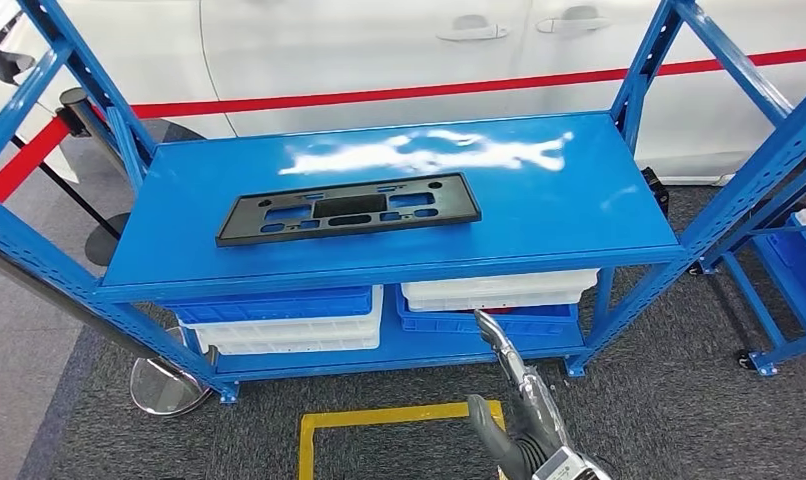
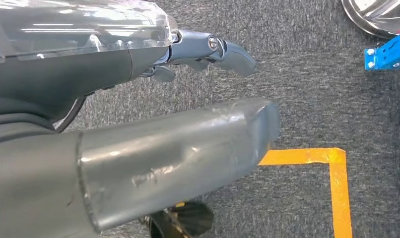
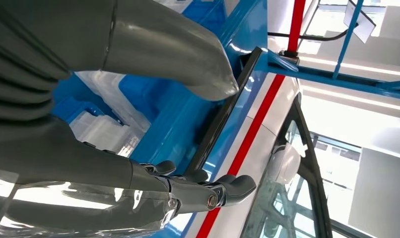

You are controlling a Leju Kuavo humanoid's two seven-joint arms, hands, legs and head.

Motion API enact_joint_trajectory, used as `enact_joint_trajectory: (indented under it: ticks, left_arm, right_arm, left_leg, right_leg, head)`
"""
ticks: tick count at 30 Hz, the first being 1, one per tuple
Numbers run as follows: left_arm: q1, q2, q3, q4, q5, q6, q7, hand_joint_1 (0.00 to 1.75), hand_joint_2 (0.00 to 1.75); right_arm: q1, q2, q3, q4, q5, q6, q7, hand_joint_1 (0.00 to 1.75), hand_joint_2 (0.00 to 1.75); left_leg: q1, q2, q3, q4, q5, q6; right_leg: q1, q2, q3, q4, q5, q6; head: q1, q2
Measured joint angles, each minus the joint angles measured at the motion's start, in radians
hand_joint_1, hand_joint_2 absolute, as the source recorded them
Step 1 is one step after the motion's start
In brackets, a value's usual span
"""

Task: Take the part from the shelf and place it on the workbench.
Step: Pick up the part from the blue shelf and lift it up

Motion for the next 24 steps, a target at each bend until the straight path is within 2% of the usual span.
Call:
enact_joint_trajectory:
  ticks: [1, 2, 3, 4, 5, 6, 7, 9, 11, 12, 13, 15, 16, 17, 18, 20, 21, 22, 24]
  left_arm:
    - [0.001, 0.001, 0.001, 0.000, 0.000, 0.000, 0.000, 0.00, 0.00]
    - [0.002, 0.001, 0.002, 0.000, 0.000, 0.000, -0.001, 0.00, 0.00]
    - [0.002, 0.001, 0.004, 0.000, 0.001, 0.000, -0.002, 0.00, 0.00]
    - [0.001, 0.002, 0.006, 0.000, 0.001, 0.000, -0.003, 0.00, 0.00]
    - [0.001, 0.003, 0.009, 0.000, 0.001, 0.000, -0.004, 0.00, 0.00]
    - [0.000, 0.004, 0.011, 0.000, 0.001, 0.000, -0.005, 0.00, 0.00]
    - [0.000, 0.006, 0.013, 0.000, 0.001, 0.001, -0.006, 0.00, 0.00]
    - [0.000, 0.010, 0.016, 0.000, 0.001, 0.001, -0.009, 0.00, 0.00]
    - [0.001, 0.012, 0.018, 0.000, 0.000, 0.001, -0.010, 0.00, 0.00]
    - [0.001, 0.013, 0.018, 0.000, -0.001, 0.001, -0.011, 0.00, 0.00]
    - [0.001, 0.014, 0.019, 0.000, -0.002, 0.001, -0.011, 0.00, 0.00]
    - [0.002, 0.015, 0.020, 0.000, -0.003, 0.001, -0.011, 0.00, 0.00]
    - [0.002, 0.015, 0.021, 0.000, -0.004, 0.001, -0.011, 0.00, 0.00]
    - [0.002, 0.016, 0.021, 0.000, -0.005, 0.001, -0.011, 0.00, 0.00]
    - [0.002, 0.016, 0.022, 0.000, -0.006, 0.001, -0.011, 0.00, 0.00]
    - [0.002, 0.017, 0.023, 0.000, -0.007, 0.001, -0.011, 0.00, 0.00]
    - [0.002, 0.017, 0.023, 0.000, -0.008, 0.001, -0.012, 0.00, 0.00]
    - [0.002, 0.017, 0.023, 0.000, -0.008, 0.001, -0.012, 0.00, 0.00]
    - [0.002, 0.019, 0.024, 0.000, -0.010, 0.000, -0.014, 0.00, 0.00]
  right_arm:
    - [0.002, 0.000, 0.000, 0.000, 0.000, 0.000, 0.000, 0.00, 0.00]
    - [0.003, 0.000, 0.000, 0.000, 0.000, 0.000, 0.000, 0.00, 0.00]
    - [0.003, 0.000, -0.001, 0.000, 0.000, 0.000, 0.000, 0.00, 0.00]
    - [0.004, 0.001, -0.001, 0.000, 0.000, 0.000, -0.001, 0.00, 0.00]
    - [0.004, 0.002, -0.001, 0.000, 0.000, 0.000, -0.001, 0.00, 0.00]
    - [0.003, 0.003, -0.002, 0.000, 0.001, 0.001, -0.002, 0.00, 0.00]
    - [0.003, 0.006, -0.002, 0.000, 0.002, 0.002, -0.004, 0.00, 0.00]
    - [0.003, 0.010, -0.002, 0.000, 0.003, 0.005, -0.006, 0.00, 0.00]
    - [0.003, 0.014, -0.003, 0.001, 0.005, 0.007, -0.009, 0.00, 0.00]
    - [0.003, 0.015, -0.004, 0.001, 0.005, 0.008, -0.010, 0.00, 0.00]
    - [0.003, 0.015, -0.004, 0.002, 0.006, 0.009, -0.011, 0.00, 0.00]
    - [0.009, 0.017, -0.005, 0.005, 0.006, 0.012, -0.012, 0.00, 0.00]
    - [0.014, 0.017, -0.006, 0.007, 0.006, 0.012, -0.012, 0.00, 0.00]
    - [0.019, 0.017, -0.007, 0.010, 0.006, 0.012, -0.013, 0.00, 0.00]
    - [0.024, 0.017, -0.009, 0.012, 0.005, 0.012, -0.013, 0.00, 0.00]
    - [0.032, 0.018, -0.015, 0.014, 0.002, 0.009, -0.015, 0.00, 0.00]
    - [0.035, 0.018, -0.019, 0.015, -0.001, 0.006, -0.017, 0.00, 0.00]
    - [0.038, 0.019, -0.023, 0.015, -0.005, 0.004, -0.018, 0.00, 0.00]
    - [0.046, 0.023, -0.031, 0.016, -0.013, 0.001, -0.021, 0.00, 0.00]
  left_leg:
    - [0.000, 0.000, -0.024, 0.035, 0.000, 0.001]
    - [0.000, 0.000, -0.030, 0.029, 0.022, 0.004]
    - [-0.001, 0.000, -0.017, -0.013, 0.060, 0.008]
    - [-0.001, 0.000, 0.009, -0.082, 0.105, 0.014]
    - [-0.004, 0.000, 0.036, -0.148, 0.137, 0.019]
    - [-0.007, 0.000, 0.056, -0.198, 0.156, 0.024]
    - [-0.011, 0.000, 0.067, -0.226, 0.163, 0.027]
    - [-0.014, -0.001, 0.070, -0.237, 0.162, 0.032]
    - [-0.010, -0.001, 0.073, -0.248, 0.170, 0.044]
    - [-0.007, -0.001, 0.075, -0.254, 0.174, 0.051]
    - [-0.006, 0.000, 0.076, -0.258, 0.177, 0.056]
    - [-0.008, 0.001, 0.074, -0.259, 0.178, 0.060]
    - [-0.009, 0.000, 0.074, -0.259, 0.177, 0.060]
    - [-0.010, 0.000, 0.075, -0.258, 0.177, 0.061]
    - [-0.010, -0.001, 0.076, -0.258, 0.175, 0.061]
    - [-0.011, -0.003, 0.082, -0.256, 0.171, 0.058]
    - [-0.014, -0.003, 0.083, -0.252, 0.167, 0.054]
    - [-0.015, -0.004, 0.083, -0.250, 0.164, 0.050]
    - [-0.017, -0.004, 0.081, -0.249, 0.161, 0.039]
  right_leg:
    - [0.002, 0.000, 0.002, 0.000, -0.002, -0.001]
    - [0.004, 0.001, 0.006, 0.000, -0.004, -0.002]
    - [0.006, 0.002, 0.011, 0.000, -0.007, -0.002]
    - [0.007, 0.003, 0.018, 0.000, -0.010, 0.000]
    - [0.009, 0.003, 0.023, 0.000, -0.014, 0.002]
    - [0.010, 0.004, 0.026, 0.001, -0.016, 0.006]
    - [0.011, 0.004, 0.027, 0.001, -0.017, 0.010]
    - [0.011, 0.005, 0.027, -0.002, -0.016, 0.021]
    - [0.009, 0.004, 0.025, 0.005, -0.025, 0.032]
    - [0.009, 0.003, 0.014, 0.030, -0.043, 0.036]
    - [0.008, 0.003, -0.008, 0.076, -0.072, 0.039]
    - [0.007, 0.003, -0.072, 0.205, -0.132, 0.043]
    - [0.006, 0.003, -0.097, 0.253, -0.145, 0.044]
    - [0.006, 0.003, -0.107, 0.267, -0.138, 0.045]
    - [0.006, 0.003, -0.098, 0.244, -0.112, 0.043]
    - [0.007, 0.003, -0.040, 0.115, -0.039, 0.035]
    - [0.009, 0.002, -0.011, 0.054, -0.015, 0.030]
    - [0.012, 0.002, 0.008, 0.011, -0.003, 0.025]
    - [0.016, 0.004, 0.017, -0.009, -0.004, 0.020]
  head:
    - [0.000, 0.000]
    - [0.000, 0.000]
    - [0.000, 0.000]
    - [0.000, 0.000]
    - [0.000, 0.000]
    - [0.001, 0.000]
    - [0.001, 0.000]
    - [0.001, 0.000]
    - [0.003, 0.000]
    - [0.006, 0.000]
    - [0.008, 0.000]
    - [0.011, 0.000]
    - [0.011, 0.000]
    - [0.011, 0.000]
    - [0.011, 0.000]
    - [0.012, 0.000]
    - [0.011, 0.000]
    - [0.011, 0.000]
    - [0.010, 0.000]
